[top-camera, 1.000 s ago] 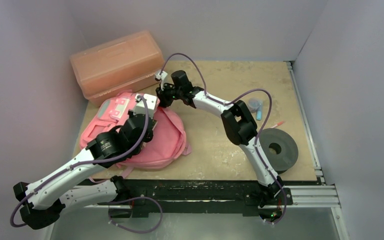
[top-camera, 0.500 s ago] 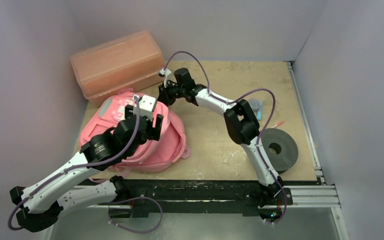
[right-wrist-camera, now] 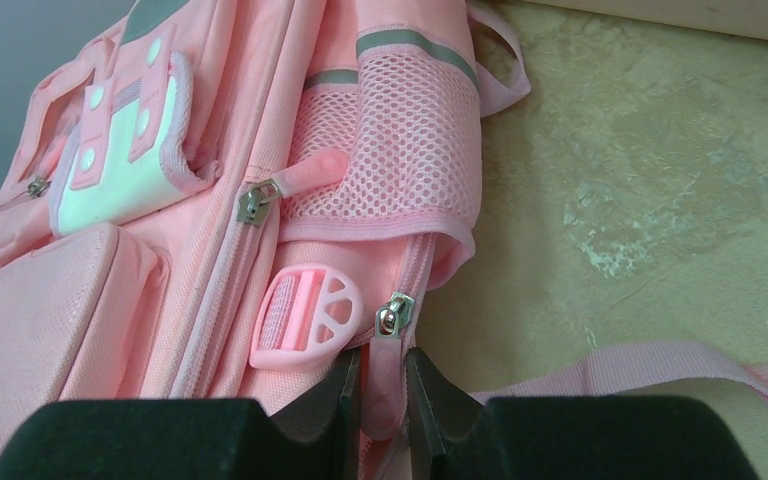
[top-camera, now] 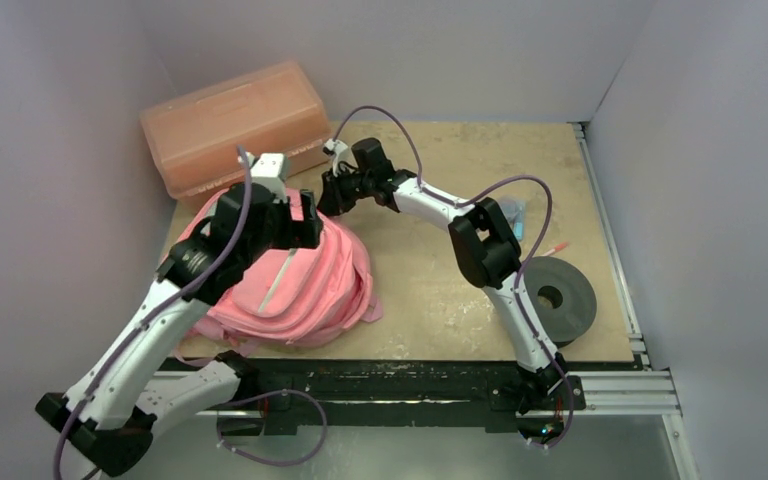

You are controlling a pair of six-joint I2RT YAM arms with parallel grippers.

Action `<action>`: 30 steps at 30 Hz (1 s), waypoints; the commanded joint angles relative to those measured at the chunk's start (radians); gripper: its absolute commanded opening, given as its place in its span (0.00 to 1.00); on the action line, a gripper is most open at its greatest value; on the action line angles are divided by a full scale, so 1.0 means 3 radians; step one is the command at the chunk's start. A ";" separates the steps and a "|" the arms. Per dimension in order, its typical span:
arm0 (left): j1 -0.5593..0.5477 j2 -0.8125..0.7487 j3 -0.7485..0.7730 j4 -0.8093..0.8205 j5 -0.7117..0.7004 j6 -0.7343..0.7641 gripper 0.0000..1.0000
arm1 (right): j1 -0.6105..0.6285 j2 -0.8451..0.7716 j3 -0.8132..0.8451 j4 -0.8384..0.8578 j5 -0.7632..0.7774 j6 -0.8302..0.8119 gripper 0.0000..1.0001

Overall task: Pack the student bag
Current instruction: Zip the student bag at the center of the board.

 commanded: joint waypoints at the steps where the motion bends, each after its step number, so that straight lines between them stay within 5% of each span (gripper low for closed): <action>1: 0.0062 0.0599 0.0235 -0.0134 0.1186 0.0001 0.95 | 0.0017 -0.0344 0.0046 0.0202 -0.0120 0.0223 0.13; 2: -0.0055 0.0717 0.0255 -0.0160 0.1163 0.0062 0.96 | 0.0019 -0.0339 0.0052 0.0220 -0.0158 0.0283 0.10; 7: -0.1153 0.1190 0.0312 -0.0388 -0.0509 0.0297 0.99 | 0.0018 -0.0333 0.0051 0.0265 -0.0222 0.0392 0.08; 16: -0.1510 0.2388 0.0575 -0.1292 -0.1759 -0.0221 0.94 | 0.0018 -0.0435 -0.0104 0.0283 -0.0204 0.0387 0.12; 18: -0.1510 0.2517 0.0647 -0.1531 -0.2157 -0.0366 0.83 | 0.0016 -0.0462 -0.0150 0.0283 -0.0185 0.0363 0.13; 25: -0.1481 0.1821 0.0589 -0.1546 -0.2327 -0.0461 0.05 | 0.0010 -0.0538 -0.0192 0.0279 -0.0098 0.0385 0.32; 30: -0.1259 0.0937 0.0172 -0.0747 -0.1697 -0.0140 0.00 | 0.0010 -0.0431 -0.0049 0.0343 -0.0257 0.0693 0.38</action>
